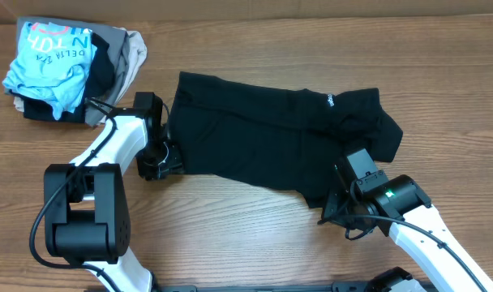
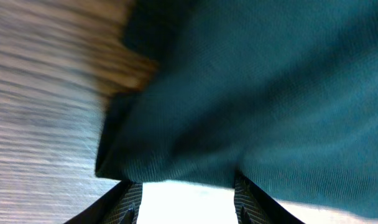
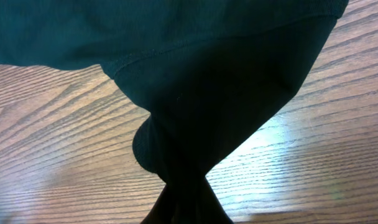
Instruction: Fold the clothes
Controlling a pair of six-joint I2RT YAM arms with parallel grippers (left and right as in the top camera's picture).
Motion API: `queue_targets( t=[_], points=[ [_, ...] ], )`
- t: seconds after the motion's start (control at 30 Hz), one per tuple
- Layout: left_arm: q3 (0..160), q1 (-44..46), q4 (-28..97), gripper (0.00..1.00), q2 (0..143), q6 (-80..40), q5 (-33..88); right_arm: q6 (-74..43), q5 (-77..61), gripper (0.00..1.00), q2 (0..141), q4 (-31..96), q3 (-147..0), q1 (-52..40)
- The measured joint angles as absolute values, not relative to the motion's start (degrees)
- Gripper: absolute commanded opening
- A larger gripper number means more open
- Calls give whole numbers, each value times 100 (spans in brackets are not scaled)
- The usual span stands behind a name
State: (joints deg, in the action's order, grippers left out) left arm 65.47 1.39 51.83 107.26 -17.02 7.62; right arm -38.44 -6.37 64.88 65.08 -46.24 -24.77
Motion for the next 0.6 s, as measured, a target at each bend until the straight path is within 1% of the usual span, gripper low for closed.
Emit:
queue_targets(
  t=[0.27,0.37,0.4,0.43,0.47,0.5,0.6],
  points=[
    [6528,139,4943,53,10726,-2104,108,-3815,-635,4,6488,6512,-4624,-2477],
    [6528,139,4877,50,10726,-2152,-95,-3809,-635,4,6488,6508,-4624,-2477],
    [6528,139,4831,48,10726,-2169,-137,-3809,-635,4,6488,6497,-4624,-2480],
    [6528,139,4788,39,10726,-2193,-178,-3806,-637,4,6488,6484,-4624,-2480],
    [6528,139,4751,24,10726,-2211,-207,-3806,-637,4,6488,6458,-4622,-2477],
    [6528,139,4703,5,10726,-2246,-237,-3802,-635,4,6488,6447,-4624,-2477],
    [6528,139,4663,4,10726,-2237,-276,-3789,-635,4,6488,6438,-4624,-2477]
  ],
)
